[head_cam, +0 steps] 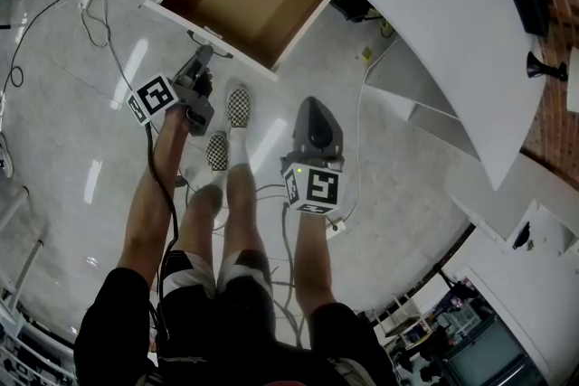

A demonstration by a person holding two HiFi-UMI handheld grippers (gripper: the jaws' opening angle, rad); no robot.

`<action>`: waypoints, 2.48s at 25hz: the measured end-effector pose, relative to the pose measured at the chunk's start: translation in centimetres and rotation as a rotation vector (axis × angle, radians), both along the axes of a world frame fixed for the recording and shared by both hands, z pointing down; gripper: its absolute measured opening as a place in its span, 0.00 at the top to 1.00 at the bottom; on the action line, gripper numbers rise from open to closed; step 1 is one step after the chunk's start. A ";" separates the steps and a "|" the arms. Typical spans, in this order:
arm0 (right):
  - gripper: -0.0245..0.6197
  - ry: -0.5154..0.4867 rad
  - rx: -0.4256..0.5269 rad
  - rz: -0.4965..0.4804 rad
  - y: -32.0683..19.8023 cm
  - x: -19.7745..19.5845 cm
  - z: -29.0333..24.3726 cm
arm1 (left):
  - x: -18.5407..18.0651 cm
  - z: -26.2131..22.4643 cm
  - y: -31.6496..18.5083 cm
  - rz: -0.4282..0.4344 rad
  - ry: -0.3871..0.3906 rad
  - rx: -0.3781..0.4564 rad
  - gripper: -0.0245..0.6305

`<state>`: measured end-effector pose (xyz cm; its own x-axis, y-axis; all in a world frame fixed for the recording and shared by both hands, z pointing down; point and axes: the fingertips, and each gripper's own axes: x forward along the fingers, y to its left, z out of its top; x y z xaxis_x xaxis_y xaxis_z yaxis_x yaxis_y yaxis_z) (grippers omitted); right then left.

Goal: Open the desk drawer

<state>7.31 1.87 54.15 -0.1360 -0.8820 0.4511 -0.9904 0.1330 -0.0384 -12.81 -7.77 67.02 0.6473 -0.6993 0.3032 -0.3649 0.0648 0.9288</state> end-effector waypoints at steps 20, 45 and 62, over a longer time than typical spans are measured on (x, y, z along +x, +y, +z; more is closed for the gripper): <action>0.95 0.003 -0.017 0.000 -1.0 -0.3 -0.7 | 0.5 0.2 0.5 0.069 -0.037 -0.007 0.52; 0.95 0.017 0.048 -0.038 -2.7 -1.7 -10.3 | -5.6 -12.9 2.0 0.154 -0.567 0.194 0.56; 0.95 0.044 0.244 -0.061 -3.6 -2.5 -28.6 | -6.1 -39.4 0.9 0.080 -0.942 0.635 0.95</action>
